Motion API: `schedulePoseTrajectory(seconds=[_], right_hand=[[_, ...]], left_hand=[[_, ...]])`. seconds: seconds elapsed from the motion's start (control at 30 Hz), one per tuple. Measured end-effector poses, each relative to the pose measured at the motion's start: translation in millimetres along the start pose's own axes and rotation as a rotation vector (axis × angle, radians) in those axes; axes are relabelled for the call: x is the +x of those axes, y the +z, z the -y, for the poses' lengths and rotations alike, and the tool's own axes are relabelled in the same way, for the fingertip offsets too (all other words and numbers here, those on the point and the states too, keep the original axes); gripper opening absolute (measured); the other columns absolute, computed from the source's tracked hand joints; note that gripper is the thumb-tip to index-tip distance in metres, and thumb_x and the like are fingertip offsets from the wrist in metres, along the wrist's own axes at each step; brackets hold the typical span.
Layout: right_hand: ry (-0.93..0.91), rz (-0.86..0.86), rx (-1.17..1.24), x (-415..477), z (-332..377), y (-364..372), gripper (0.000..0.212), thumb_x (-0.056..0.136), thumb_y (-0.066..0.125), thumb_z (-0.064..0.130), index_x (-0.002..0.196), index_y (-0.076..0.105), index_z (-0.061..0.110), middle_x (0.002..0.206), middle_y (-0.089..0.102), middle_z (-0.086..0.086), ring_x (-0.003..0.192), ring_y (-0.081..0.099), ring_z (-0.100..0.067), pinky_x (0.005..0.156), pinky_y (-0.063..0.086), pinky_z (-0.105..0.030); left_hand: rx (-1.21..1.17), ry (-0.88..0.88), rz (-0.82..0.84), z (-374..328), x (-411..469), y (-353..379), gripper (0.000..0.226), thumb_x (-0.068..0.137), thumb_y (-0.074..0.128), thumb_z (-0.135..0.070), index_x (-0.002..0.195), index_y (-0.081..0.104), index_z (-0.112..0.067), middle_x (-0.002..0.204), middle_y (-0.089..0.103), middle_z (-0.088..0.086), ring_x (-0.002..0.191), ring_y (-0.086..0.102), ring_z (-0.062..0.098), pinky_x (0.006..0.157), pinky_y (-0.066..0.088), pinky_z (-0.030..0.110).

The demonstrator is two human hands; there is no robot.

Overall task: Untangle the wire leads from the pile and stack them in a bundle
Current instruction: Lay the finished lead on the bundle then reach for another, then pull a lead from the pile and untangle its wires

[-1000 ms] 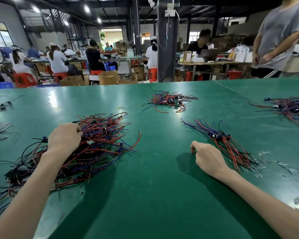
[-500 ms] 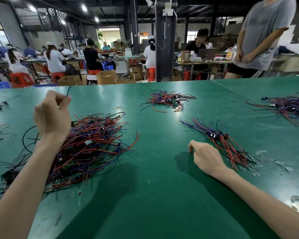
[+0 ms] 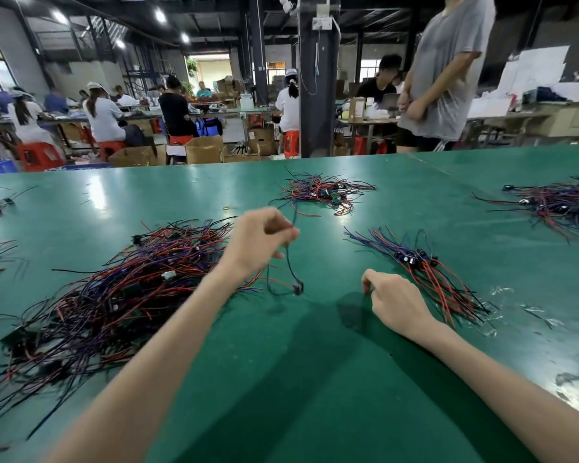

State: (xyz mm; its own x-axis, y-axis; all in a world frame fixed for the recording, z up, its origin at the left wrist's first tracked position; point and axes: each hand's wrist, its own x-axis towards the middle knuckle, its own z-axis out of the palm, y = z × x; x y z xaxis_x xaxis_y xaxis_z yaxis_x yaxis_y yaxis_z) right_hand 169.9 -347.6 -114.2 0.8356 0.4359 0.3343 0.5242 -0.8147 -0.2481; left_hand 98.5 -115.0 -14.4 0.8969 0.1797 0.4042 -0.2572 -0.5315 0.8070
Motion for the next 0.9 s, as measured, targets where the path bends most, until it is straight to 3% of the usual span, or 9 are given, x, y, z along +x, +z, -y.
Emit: schedulePoseTrajectory(seconds=[0.13, 0.27, 0.37, 0.5, 0.6, 0.77, 0.83, 0.9], right_hand=[[-0.011, -0.008, 0.023, 0, -2, -1, 0.022, 0.08, 0.044, -0.003, 0.091, 0.055, 0.013, 0.082, 0.063, -0.005, 0.077, 0.055, -0.03, 0.058, 0.031, -0.032], [-0.005, -0.002, 0.023, 1, -2, -1, 0.022, 0.082, 0.044, -0.001, 0.092, 0.056, 0.014, 0.087, 0.065, -0.006, 0.079, 0.056, -0.031, 0.059, 0.031, -0.032], [0.006, 0.009, 0.017, 1, -2, -1, 0.021, 0.083, 0.043, 0.001, 0.092, 0.057, 0.014, 0.095, 0.067, -0.005, 0.085, 0.059, -0.032, 0.062, 0.036, -0.032], [0.021, 0.023, 0.032, 1, -1, -3, 0.021, 0.083, 0.043, 0.001, 0.092, 0.057, 0.015, 0.092, 0.067, -0.007, 0.084, 0.058, -0.03, 0.064, 0.037, -0.032], [0.02, 0.029, 0.043, 0, -2, -3, 0.019, 0.084, 0.044, 0.004, 0.09, 0.058, 0.015, 0.092, 0.066, -0.006, 0.085, 0.058, -0.03, 0.067, 0.039, -0.033], [0.031, 0.001, 0.132, -6, 4, -3, 0.012, 0.082, 0.052, 0.012, 0.084, 0.062, 0.018, 0.073, 0.061, 0.006, 0.073, 0.056, -0.022, 0.06, 0.036, -0.029], [0.049, 0.023, 0.284, -7, 11, -4, 0.007, 0.082, 0.061, 0.017, 0.08, 0.067, 0.019, 0.065, 0.06, 0.01, 0.068, 0.058, -0.017, 0.061, 0.043, -0.028], [0.057, 0.115, 0.527, -7, 22, -6, 0.007, 0.083, 0.066, 0.016, 0.078, 0.071, 0.018, 0.066, 0.064, 0.009, 0.065, 0.059, -0.009, 0.061, 0.045, -0.02]], left_hand=[[-0.111, -0.144, 0.025, 24, -5, 39, 0.007, 0.085, 0.067, -0.001, 0.082, 0.062, -0.005, 0.074, 0.065, 0.009, 0.065, 0.062, 0.021, 0.062, 0.06, 0.032], [-0.109, -0.187, 0.205, 46, -12, 45, 0.02, 0.099, 0.046, -0.007, 0.109, 0.061, -0.014, 0.102, 0.064, 0.006, 0.09, 0.061, 0.015, 0.08, 0.055, 0.029], [0.159, -0.093, 0.126, 59, -24, 45, 0.023, 0.098, 0.047, -0.008, 0.117, 0.059, -0.008, 0.111, 0.062, 0.006, 0.102, 0.058, 0.017, 0.096, 0.046, 0.031], [0.442, 0.047, 0.23, 65, -41, 44, 0.018, 0.089, 0.063, -0.027, 0.102, 0.064, -0.014, 0.102, 0.063, 0.0, 0.097, 0.056, 0.015, 0.092, 0.042, 0.029], [0.632, 0.178, 0.24, 66, -47, 47, 0.021, 0.087, 0.063, -0.039, 0.098, 0.067, -0.021, 0.098, 0.062, -0.004, 0.098, 0.052, 0.015, 0.092, 0.034, 0.025], [0.728, 0.342, 0.118, 60, -56, 55, 0.026, 0.095, 0.053, -0.038, 0.107, 0.066, -0.018, 0.103, 0.066, -0.003, 0.105, 0.051, 0.017, 0.102, 0.022, 0.022], [0.702, 0.402, 0.078, 53, -58, 58, 0.024, 0.094, 0.057, -0.031, 0.103, 0.066, -0.012, 0.098, 0.068, 0.002, 0.101, 0.055, 0.022, 0.107, 0.025, 0.025], [0.644, 0.44, 0.049, 45, -60, 62, 0.019, 0.089, 0.064, -0.024, 0.097, 0.067, -0.006, 0.089, 0.066, 0.008, 0.091, 0.059, 0.028, 0.1, 0.037, 0.03]])
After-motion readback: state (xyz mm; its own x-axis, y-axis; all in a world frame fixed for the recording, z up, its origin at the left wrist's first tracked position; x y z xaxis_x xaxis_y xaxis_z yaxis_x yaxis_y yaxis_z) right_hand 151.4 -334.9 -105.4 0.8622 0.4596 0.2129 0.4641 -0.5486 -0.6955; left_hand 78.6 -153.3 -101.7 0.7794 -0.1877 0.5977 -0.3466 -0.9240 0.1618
